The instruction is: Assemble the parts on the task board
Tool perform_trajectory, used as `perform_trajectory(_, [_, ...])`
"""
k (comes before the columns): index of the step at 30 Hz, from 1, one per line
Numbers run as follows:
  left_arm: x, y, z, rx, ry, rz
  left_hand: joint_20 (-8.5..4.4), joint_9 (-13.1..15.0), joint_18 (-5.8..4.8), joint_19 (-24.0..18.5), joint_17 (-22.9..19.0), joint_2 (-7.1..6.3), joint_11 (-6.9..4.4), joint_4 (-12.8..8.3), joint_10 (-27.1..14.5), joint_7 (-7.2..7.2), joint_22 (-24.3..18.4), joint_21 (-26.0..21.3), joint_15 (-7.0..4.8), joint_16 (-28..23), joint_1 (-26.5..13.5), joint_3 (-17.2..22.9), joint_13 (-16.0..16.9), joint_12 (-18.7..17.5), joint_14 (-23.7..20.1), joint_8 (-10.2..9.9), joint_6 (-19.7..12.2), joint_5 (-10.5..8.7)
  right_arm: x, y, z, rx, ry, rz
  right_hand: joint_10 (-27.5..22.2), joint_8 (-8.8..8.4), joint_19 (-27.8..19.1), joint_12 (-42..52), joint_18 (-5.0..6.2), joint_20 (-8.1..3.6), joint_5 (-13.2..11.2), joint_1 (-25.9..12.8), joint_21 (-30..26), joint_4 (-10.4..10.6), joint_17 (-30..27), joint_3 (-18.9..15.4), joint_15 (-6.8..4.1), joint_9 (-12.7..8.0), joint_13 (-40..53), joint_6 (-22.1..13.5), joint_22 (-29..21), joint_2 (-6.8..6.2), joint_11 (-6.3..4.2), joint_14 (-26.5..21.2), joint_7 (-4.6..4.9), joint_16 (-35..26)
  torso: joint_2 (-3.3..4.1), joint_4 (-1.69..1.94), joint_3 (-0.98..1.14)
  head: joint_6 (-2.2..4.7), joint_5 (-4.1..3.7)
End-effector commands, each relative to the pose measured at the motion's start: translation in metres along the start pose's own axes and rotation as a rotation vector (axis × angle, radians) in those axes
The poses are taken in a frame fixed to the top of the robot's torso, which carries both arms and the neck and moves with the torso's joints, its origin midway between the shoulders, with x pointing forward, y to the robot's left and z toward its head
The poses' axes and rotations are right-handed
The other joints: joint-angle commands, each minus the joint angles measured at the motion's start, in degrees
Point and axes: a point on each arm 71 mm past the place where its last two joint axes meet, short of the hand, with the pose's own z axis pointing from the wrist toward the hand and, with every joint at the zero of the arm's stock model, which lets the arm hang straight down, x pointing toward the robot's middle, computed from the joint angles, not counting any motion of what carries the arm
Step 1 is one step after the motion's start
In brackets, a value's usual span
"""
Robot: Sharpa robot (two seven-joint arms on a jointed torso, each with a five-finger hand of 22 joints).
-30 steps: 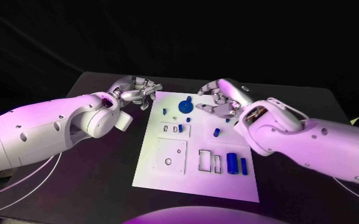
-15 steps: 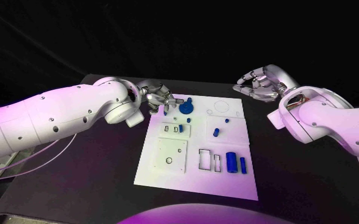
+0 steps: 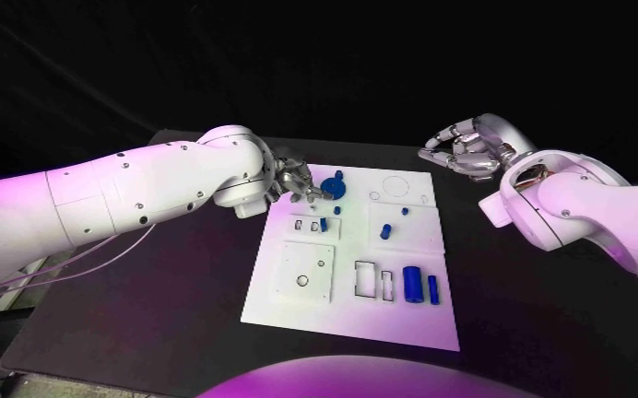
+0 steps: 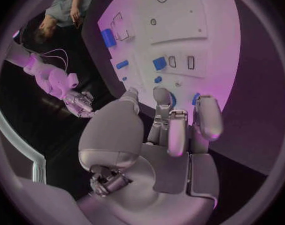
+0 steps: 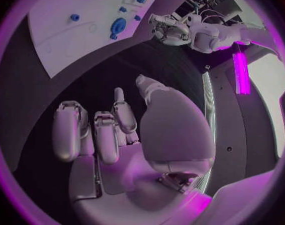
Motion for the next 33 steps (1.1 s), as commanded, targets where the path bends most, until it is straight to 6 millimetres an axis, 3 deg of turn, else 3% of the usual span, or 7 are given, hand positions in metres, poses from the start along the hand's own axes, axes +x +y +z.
perform_trajectory(1, [0.003,-0.001,0.002,-0.061,0.054,0.047,-0.10,0.1,-1.03,0.5,12.9,0.70,0.10,0.0,0.3,-0.12,1.0,0.4,-0.53,0.3,-0.1,-0.6,0.5,0.4,5.3,-0.6,0.2,0.81,0.004,-0.001,0.001,0.015,0.029,-0.001,-0.2,0.21,-0.3,-0.2,0.69,-0.17,0.3,-0.6,-0.4,-0.1,11.9,-0.3,-0.37,0.1,0.1,-0.4,10.0,-0.01,-0.02,5.1,-0.07,-0.4,-0.05,-0.06,0.08,-0.38,-0.15])
perform_trajectory(7, [0.009,-0.003,0.007,-0.091,0.147,0.070,0.15,0.1,-0.98,0.2,12.6,1.56,0.59,0.0,-2.2,0.44,1.1,0.1,-0.17,0.0,0.0,-2.4,-2.2,-2.3,5.2,-2.8,-0.7,1.71,0.005,-0.001,0.001,0.023,0.033,-0.003,-0.2,0.21,-0.3,-0.2,0.69,-0.17,0.3,-0.7,-0.4,-0.1,11.8,-0.4,-0.36,0.1,0.0,-0.5,10.0,-0.02,-0.01,5.1,-0.06,-0.4,-0.04,0.09,0.07,-0.56,-0.20])
perform_trajectory(9, [0.010,-0.004,0.008,-0.097,0.167,0.068,0.28,0.1,-0.99,0.2,12.6,1.97,0.73,0.0,-2.4,0.59,1.2,0.1,-0.03,0.1,0.4,-2.7,-2.2,-2.4,5.2,-3.5,-0.8,2.81,0.005,-0.002,0.001,0.026,0.034,-0.004,-0.2,0.23,-0.3,-0.2,0.71,-0.16,0.5,-0.8,-0.5,-0.1,11.8,-0.4,-0.35,0.2,0.0,-0.6,10.0,-0.02,0.00,5.1,-0.04,-0.4,-0.01,0.10,0.05,-0.59,-0.25])
perform_trajectory(20, [0.019,-0.008,0.018,-0.118,0.260,0.061,0.56,0.4,-0.91,-0.2,12.5,2.39,1.04,-0.1,-3.5,0.89,1.2,-0.3,0.26,0.0,0.2,-3.9,-2.8,-3.3,5.1,-4.4,-1.0,3.89,0.008,-0.001,0.003,0.026,0.042,-0.005,-0.4,0.38,-0.6,-0.4,0.81,-0.13,1.1,-0.9,-1.0,-0.2,11.5,-0.5,-0.32,0.5,-0.3,-0.9,9.8,0.01,0.02,5.0,-0.02,-0.6,0.13,0.09,-0.02,-0.87,-0.44])
perform_trajectory(33, [0.020,-0.013,0.026,-0.114,0.234,0.031,0.69,1.5,-0.97,0.1,13.2,3.45,0.95,-0.1,-3.4,0.73,1.9,0.1,0.26,0.5,1.3,-5.3,-1.4,-2.3,5.3,-4.9,-0.1,8.14,0.010,-0.002,0.004,0.028,0.045,-0.005,-0.4,0.46,-0.6,-0.5,0.85,-0.12,1.4,-1.0,-1.3,-0.2,11.4,-0.5,-0.31,0.7,-0.3,-1.0,9.8,0.03,0.03,5.0,-0.01,-0.6,0.21,0.03,0.00,-1.31,-0.42])
